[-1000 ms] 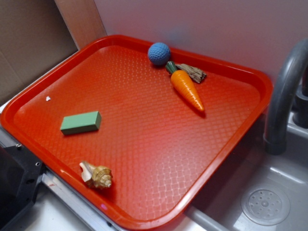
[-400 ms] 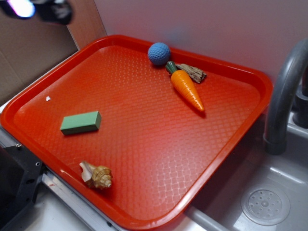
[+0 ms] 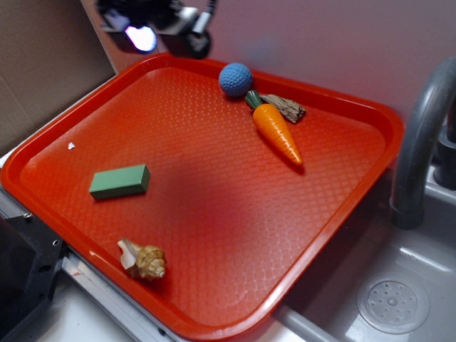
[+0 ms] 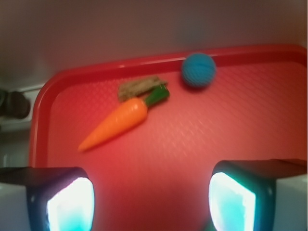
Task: Grab the wood chip.
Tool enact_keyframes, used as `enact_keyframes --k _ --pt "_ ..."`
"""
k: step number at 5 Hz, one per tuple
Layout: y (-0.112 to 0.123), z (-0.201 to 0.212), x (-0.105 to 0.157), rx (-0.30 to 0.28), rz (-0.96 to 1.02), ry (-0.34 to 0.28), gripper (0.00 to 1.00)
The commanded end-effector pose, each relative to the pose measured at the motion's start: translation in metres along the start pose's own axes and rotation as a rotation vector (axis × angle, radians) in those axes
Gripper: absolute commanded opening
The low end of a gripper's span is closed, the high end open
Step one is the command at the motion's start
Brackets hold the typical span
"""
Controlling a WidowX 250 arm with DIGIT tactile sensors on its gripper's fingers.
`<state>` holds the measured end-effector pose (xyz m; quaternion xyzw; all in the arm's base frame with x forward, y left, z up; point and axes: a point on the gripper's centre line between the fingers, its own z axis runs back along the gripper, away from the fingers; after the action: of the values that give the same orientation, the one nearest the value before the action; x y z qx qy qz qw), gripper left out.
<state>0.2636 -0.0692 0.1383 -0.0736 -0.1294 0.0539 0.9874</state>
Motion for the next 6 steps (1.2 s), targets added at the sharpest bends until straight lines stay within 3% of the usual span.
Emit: enact_keyframes --k 1,3,4,5,6 --pt "-0.012 -0.002 0.024 0.005 -0.101 -0.087 1.0" --pt "-0.012 -0.002 0.024 0.005 -0.101 -0.087 1.0" --pt "-0.027 -0.04 0.05 0.082 -0.026 -0.013 1.0" --pt "-0.047 -0.07 0.069 0.036 -0.06 -0.016 1.0" --pt "-0.054 -0.094 0.069 0.047 -0.059 -0.029 1.0"
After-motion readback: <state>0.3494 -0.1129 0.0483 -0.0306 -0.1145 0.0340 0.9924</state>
